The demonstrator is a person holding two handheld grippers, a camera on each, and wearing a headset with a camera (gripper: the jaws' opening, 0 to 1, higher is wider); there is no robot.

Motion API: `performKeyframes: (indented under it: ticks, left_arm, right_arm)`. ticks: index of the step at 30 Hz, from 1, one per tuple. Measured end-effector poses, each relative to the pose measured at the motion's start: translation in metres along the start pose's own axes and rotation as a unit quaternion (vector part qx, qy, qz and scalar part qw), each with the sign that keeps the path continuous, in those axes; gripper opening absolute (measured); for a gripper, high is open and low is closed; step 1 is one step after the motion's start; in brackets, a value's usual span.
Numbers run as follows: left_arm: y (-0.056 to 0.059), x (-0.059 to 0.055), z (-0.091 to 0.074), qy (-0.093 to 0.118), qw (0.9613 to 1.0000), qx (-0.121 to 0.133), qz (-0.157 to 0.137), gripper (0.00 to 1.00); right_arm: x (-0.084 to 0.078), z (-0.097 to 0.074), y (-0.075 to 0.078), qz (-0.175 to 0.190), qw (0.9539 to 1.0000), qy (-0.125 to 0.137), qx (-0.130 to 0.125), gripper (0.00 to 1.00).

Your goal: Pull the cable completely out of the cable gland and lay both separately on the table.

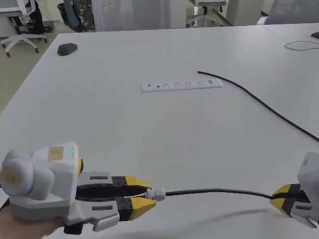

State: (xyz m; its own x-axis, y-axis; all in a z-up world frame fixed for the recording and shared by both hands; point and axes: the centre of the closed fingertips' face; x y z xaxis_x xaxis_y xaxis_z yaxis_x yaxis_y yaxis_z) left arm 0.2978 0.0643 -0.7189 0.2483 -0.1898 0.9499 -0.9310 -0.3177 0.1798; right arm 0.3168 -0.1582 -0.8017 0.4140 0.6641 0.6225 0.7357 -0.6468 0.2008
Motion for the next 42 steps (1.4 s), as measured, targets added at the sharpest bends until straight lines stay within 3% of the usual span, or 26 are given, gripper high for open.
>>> performKeyframes:
  ticks: [2,5,7,10,12,14,16,20,24,30,32,34,39,41,42]
  left_arm:
    - [0.0,0.0,0.0,0.0,1.0,0.0,0.001,0.15]
    - [0.001,0.0,0.0,-0.008,0.9999,-0.001,0.008,0.15]
    - [0.001,-0.001,0.001,-0.01,0.9999,-0.002,0.01,0.15]
    - [0.004,-0.003,0.003,-0.013,0.9998,-0.006,0.015,0.15]
    - [0.005,-0.003,0.004,-0.012,0.9998,-0.008,0.013,0.15]
    - [0.005,-0.004,0.004,-0.014,0.9998,-0.01,0.013,0.15]
    - [0.007,-0.005,0.005,-0.017,0.9997,-0.013,0.015,0.15]
    - [0.008,-0.006,0.006,-0.016,0.9997,-0.015,0.015,0.15]
    - [0.01,-0.005,0.006,-0.015,0.9996,-0.017,0.016,0.15]
    - [0.012,-0.006,0.005,-0.016,0.9995,-0.023,0.016,0.15]
    - [0.013,-0.006,0.005,-0.015,0.9995,-0.024,0.016,0.15]
    - [0.013,-0.006,0.006,-0.013,0.9995,-0.023,0.016,0.15]
    - [0.014,-0.004,0.007,-0.008,0.9996,-0.023,0.017,0.15]
    - [0.012,-0.003,0.006,-0.007,0.9996,-0.022,0.017,0.15]
    - [0.009,-0.002,0.004,-0.003,0.9998,-0.015,0.013,0.15]
  right_arm:
    - [0.003,-0.002,-0.002,-0.006,1.0,-0.001,0.0,0.03]
    - [0.023,-0.006,-0.011,-0.004,0.9996,0.023,0.016,0.19]
    - [0.042,-0.009,-0.016,-0.013,0.9985,0.049,0.022,0.18]
    - [0.089,-0.016,-0.038,0.003,0.9907,0.12,0.064,0.18]
    - [0.109,-0.017,-0.051,-0.011,0.9879,0.133,0.079,0.19]
    - [0.118,-0.015,-0.066,-0.03,0.9855,0.132,0.102,0.19]
    - [0.13,-0.011,-0.087,-0.047,0.9804,0.139,0.131,0.19]
    - [0.138,0.001,-0.119,-0.081,0.9721,0.135,0.174,0.19]
    - [0.148,0.009,-0.135,-0.097,0.9665,0.144,0.189,0.17]
    - [0.153,0.014,-0.146,-0.121,0.9622,0.141,0.199,0.09]
    - [0.154,0.014,-0.142,-0.142,0.9619,0.146,0.182,0.01]
    - [0.153,0.012,-0.144,-0.152,0.9588,0.148,0.189,0.0]
    - [0.152,0.012,-0.14,-0.129,0.9641,0.146,0.181,0.0]
    - [0.148,0.012,-0.136,-0.1,0.9687,0.139,0.18,0.0]
    - [0.145,0.012,-0.128,-0.083,0.9729,0.138,0.167,0.0]
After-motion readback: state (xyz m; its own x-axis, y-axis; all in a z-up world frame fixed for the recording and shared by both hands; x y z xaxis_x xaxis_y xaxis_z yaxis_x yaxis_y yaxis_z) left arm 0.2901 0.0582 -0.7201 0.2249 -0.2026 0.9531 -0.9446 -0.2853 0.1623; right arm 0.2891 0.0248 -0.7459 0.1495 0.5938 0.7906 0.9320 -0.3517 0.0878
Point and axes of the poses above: the centre of the closed fingertips' face, and the gripper's own axes: z roughly forward along the fingers, y roughly to its right, x roughly out of its top, and after that the axes turned 7 degrees about y, right-handed
